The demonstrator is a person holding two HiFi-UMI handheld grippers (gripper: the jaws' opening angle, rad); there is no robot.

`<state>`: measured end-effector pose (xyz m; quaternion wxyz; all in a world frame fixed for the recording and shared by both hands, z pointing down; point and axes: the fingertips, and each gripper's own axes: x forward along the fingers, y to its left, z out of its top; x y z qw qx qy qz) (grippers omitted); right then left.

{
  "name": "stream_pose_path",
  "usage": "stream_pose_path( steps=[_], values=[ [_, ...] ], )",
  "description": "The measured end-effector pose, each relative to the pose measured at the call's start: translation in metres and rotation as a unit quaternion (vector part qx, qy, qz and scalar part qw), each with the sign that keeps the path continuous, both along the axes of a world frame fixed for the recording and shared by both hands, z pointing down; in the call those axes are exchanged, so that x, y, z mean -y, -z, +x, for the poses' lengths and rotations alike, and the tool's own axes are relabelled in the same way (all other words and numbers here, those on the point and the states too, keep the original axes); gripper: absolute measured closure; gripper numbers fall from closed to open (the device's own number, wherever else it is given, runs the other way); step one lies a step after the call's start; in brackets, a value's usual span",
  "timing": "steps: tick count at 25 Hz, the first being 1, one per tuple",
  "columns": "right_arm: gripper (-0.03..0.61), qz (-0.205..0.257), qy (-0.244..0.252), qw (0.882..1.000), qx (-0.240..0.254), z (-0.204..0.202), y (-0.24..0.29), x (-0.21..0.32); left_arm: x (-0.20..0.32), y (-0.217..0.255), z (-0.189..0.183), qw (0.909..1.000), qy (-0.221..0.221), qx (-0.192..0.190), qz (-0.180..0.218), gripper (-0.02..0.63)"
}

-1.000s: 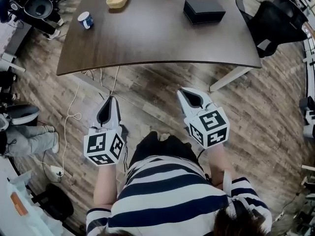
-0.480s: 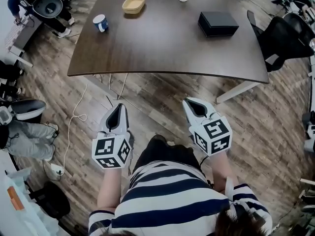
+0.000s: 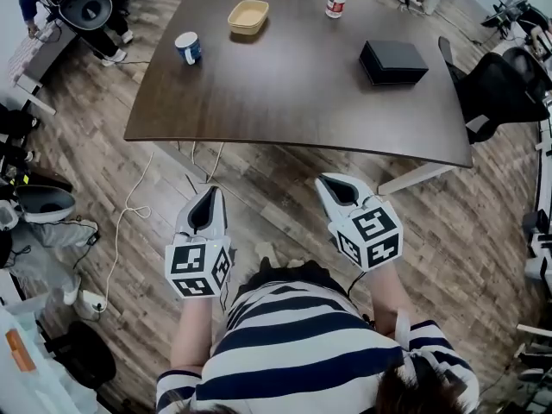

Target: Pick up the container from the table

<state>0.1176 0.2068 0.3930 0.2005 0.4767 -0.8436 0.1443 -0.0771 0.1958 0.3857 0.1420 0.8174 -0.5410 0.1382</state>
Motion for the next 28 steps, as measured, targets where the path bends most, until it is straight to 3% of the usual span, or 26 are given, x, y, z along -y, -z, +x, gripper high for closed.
stream_pose_path(
  steps=[19,28],
  values=[
    [0.583,0.009,0.040,0.999,-0.034,-0.075,0.003,0.081,0.056,-0.002,-0.077,0.9999,0.010,0.009,0.010,0.614],
    [0.580,0.017,0.049,0.998,-0.040,-0.095,0.006,0.110,0.073,0.001,-0.089,0.9998,0.009,0.002,0.017,0.614]
  ],
)
